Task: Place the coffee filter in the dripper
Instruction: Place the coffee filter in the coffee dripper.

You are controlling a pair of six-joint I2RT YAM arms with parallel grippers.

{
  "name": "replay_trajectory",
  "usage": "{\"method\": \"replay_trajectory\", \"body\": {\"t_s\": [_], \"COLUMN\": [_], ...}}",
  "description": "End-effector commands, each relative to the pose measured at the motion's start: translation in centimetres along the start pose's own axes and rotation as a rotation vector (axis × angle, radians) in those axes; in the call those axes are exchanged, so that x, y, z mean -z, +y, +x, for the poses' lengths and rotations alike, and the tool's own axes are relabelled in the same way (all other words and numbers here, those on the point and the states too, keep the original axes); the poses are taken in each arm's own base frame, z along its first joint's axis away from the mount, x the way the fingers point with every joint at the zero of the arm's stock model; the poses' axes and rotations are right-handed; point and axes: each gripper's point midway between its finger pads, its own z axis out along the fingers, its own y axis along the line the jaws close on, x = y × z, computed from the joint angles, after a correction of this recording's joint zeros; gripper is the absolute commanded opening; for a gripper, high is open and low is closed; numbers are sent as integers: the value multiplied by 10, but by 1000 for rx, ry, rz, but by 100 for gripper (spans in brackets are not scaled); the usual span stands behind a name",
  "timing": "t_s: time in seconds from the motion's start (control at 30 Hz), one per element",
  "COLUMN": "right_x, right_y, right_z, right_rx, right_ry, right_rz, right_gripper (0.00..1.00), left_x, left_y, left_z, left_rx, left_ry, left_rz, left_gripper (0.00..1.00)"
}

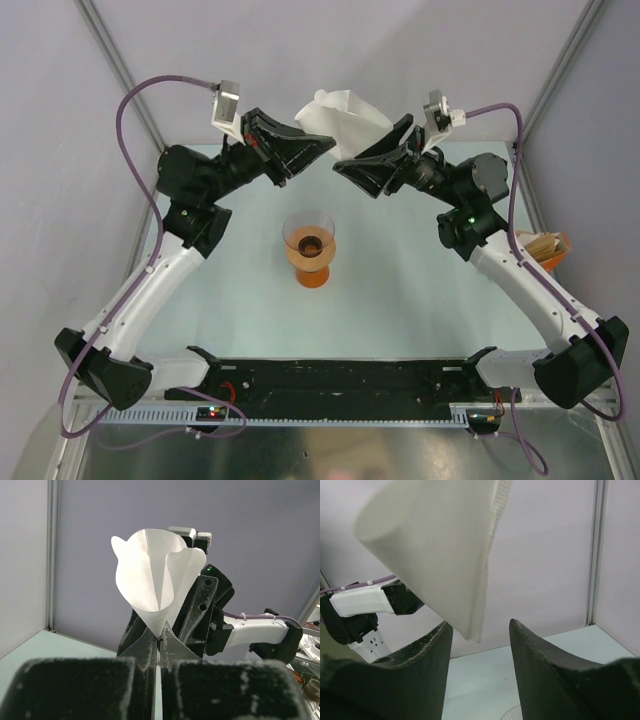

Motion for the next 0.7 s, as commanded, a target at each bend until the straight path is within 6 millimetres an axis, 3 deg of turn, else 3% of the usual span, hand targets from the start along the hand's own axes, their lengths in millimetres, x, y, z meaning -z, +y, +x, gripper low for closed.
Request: {"method": "replay_trajectory", "body": {"t_s": [0.0, 0.13, 0.3, 0.37, 0.5, 0.67], "right_x": [-4, -3, -1, 1, 4, 4], "right_y": [8, 3, -11, -17, -22, -13], "right_z": [-28, -26, -19, -16, -15, -11], "right_rx": [77, 68, 1, -44, -142, -201], "right_ry": [-55, -49, -30, -23, -14, 15], "right_rz": [-27, -16, 15, 27, 16, -29], "right_gripper": [52, 40, 5, 1, 0, 0], "left_x": [0, 0, 0, 0, 2, 3], "left_y": [10, 15, 23, 24, 23, 36], "left_z": [2, 8, 10, 10, 19, 24], "left_rx": [-11, 2, 20, 44, 81, 146], "left_ry": [-16, -8, -13, -15, 2, -27], "left_rz": [-23, -39, -69, -76, -58, -89], "left_gripper": [0, 0, 2, 13, 51, 63]}}
